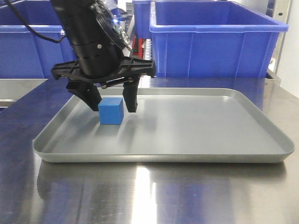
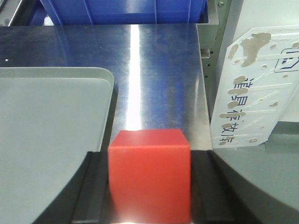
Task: Sort and place red and blue blocks on shelf
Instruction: 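Close the left gripper on the blue cube, then lift the blue cube off the tray with the left gripper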
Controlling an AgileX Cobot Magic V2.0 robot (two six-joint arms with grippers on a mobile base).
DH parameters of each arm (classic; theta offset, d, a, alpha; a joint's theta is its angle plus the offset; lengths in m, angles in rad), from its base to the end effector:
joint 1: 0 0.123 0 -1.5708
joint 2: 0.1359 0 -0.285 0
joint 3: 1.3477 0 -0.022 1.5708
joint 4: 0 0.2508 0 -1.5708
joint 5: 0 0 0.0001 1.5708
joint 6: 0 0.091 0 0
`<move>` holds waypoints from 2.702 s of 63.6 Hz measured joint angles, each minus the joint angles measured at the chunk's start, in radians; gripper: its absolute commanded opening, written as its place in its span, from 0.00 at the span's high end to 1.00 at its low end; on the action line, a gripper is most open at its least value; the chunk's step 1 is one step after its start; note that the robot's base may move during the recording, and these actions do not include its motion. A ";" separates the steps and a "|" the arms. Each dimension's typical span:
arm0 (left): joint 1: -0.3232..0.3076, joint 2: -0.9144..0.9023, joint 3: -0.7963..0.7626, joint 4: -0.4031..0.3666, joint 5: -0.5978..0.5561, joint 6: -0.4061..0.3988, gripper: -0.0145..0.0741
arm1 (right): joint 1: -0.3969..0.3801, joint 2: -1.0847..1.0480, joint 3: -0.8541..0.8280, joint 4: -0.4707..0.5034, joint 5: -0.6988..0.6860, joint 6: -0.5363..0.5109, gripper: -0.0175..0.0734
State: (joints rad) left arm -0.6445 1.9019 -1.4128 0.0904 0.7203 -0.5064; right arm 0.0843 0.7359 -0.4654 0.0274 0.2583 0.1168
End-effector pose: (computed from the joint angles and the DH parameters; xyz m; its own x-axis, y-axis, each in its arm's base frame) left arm 0.3288 -0.2403 0.2178 -0.8973 0.1444 -0.4171 0.2188 0.9662 -0.1363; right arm 0.1489 0.0132 0.2781 -0.4343 0.1066 -0.8944 -0.0288 0.9908 0.1321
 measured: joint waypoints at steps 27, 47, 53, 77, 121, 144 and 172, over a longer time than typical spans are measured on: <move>0.000 0.005 0.000 0.000 0.012 0.000 0.29 | 0.000 0.000 0.000 0.000 0.000 0.000 0.74; 0.000 0.006 0.000 0.000 0.012 0.000 0.29 | 0.000 0.000 0.000 0.000 0.000 0.000 0.74; 0.000 0.006 0.000 0.000 0.012 0.000 0.29 | 0.000 0.000 0.000 0.000 0.000 0.000 0.74; 0.000 0.020 0.000 0.002 0.012 0.000 0.29 | 0.000 0.000 0.000 0.000 0.002 0.000 0.74; 0.000 0.018 -0.002 0.003 0.020 0.000 0.69 | 0.000 0.000 0.000 0.000 0.002 0.000 0.74; 0.000 -0.066 -0.002 0.050 0.027 0.000 0.70 | 0.000 0.000 0.000 0.000 0.002 0.000 0.74; 0.060 -0.220 -0.002 0.109 0.051 0.000 0.70 | 0.000 0.000 0.000 0.000 0.002 0.000 0.74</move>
State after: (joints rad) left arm -0.5845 1.6817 -1.4149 0.1991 0.7709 -0.5064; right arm 0.0843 0.7359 -0.4654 0.0274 0.2600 0.1168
